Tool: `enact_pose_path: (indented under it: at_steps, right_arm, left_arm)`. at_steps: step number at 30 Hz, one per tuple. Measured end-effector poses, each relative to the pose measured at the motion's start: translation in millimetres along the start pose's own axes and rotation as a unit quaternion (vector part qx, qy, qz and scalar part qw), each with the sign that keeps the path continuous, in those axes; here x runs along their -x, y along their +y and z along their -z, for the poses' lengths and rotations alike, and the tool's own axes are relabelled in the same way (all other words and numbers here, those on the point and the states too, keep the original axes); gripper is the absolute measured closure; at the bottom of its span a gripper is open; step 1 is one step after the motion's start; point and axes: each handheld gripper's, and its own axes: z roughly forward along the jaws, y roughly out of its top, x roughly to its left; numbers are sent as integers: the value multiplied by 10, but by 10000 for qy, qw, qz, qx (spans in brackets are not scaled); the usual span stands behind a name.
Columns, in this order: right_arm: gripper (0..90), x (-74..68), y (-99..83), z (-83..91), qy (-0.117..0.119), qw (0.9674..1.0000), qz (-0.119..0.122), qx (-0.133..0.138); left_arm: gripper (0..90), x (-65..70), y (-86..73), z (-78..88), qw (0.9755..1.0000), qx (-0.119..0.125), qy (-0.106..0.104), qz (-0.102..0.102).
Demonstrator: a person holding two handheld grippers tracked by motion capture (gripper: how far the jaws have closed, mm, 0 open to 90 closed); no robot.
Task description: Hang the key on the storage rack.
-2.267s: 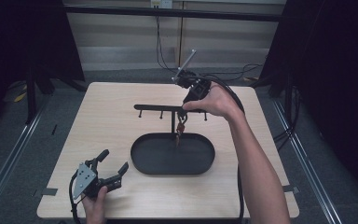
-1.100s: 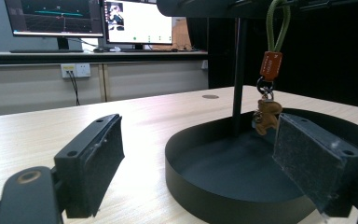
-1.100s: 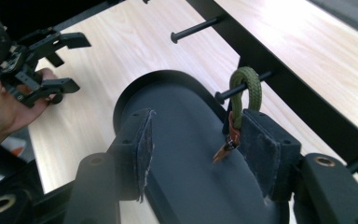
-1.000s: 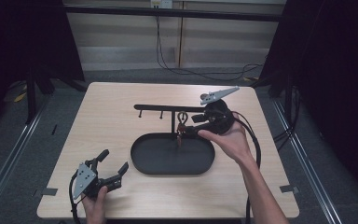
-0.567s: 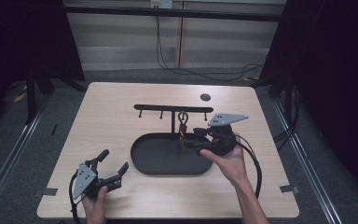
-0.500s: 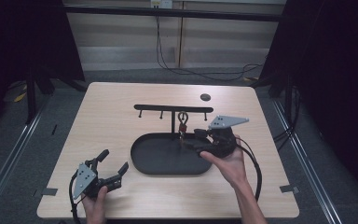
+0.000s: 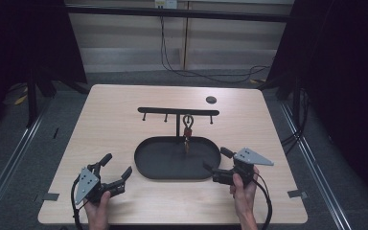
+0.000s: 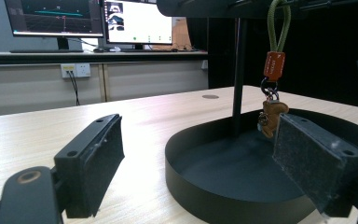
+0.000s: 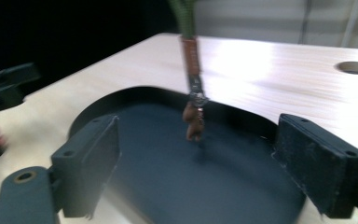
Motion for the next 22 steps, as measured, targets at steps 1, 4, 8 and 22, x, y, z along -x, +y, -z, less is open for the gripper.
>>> enact_pose_path:
  at_steps: [1,4,8,22]
  right_arm:
    - [132,26,-60,15,80,9998,-92,132]
    - [132,50,-232,43,-117,9990,-92,410]
    - [134,64,-375,35,-138,9980,58,616]
    - [131,52,-502,-40,-425,9960,106,780]
  left_arm:
    - [157,0,0,0,10000,0,0,0]
    - [157,0,0,0,10000,1,1,0]
    - [157,1,0,0,10000,1,-1,4]
    - [157,3,-1,0,10000,10,6,12]
